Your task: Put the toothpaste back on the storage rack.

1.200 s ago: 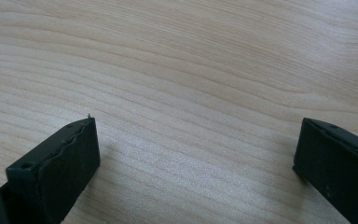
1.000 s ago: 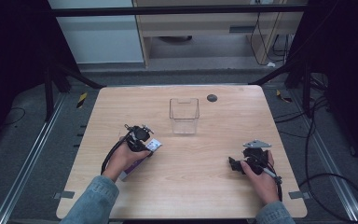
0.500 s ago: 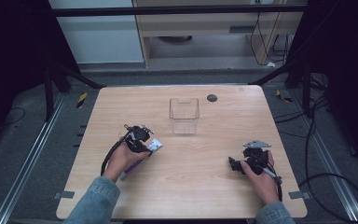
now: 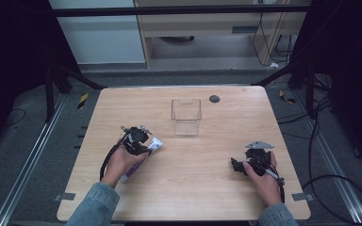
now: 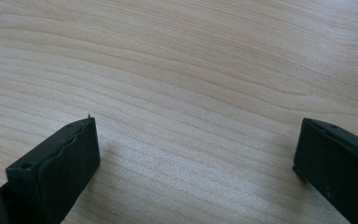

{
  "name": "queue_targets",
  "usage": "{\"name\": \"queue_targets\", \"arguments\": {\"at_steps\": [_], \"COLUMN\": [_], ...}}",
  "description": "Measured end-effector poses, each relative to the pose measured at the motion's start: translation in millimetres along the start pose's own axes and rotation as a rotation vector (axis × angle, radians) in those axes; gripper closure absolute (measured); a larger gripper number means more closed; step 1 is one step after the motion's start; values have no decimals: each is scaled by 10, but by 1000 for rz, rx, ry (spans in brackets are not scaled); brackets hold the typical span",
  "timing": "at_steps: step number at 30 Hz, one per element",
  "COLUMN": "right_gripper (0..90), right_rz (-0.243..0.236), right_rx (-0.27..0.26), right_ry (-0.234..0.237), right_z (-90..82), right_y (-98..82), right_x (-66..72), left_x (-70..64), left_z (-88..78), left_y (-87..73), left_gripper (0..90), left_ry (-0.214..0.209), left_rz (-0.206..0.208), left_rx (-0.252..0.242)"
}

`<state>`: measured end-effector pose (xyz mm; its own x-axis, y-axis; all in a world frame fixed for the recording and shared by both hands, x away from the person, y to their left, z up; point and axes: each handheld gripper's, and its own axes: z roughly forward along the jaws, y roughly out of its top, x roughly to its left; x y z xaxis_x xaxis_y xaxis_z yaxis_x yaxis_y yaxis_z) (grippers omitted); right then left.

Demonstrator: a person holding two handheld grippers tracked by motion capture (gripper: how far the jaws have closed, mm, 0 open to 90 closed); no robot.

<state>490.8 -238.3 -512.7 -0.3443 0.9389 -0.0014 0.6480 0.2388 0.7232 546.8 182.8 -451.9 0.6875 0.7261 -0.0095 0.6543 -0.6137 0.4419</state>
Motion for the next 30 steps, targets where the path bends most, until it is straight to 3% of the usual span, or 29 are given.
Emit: {"name": "queue_targets", "arguments": {"at_steps": [20,30], "right_gripper": [4,4], "right_rz": [0,-1], "right_rx": [0,1], "right_ry": [1,0], "right_z": [1,1], "right_y": [1,1], "right_x": [-1,-1], "left_x": [-27,-149], "left_z": [-423,-657], "left_y": [157,355], "left_gripper": [793,793], "left_ry": [42,76], "left_rz": [-11,23], "left_rx": [-156,-227]}}
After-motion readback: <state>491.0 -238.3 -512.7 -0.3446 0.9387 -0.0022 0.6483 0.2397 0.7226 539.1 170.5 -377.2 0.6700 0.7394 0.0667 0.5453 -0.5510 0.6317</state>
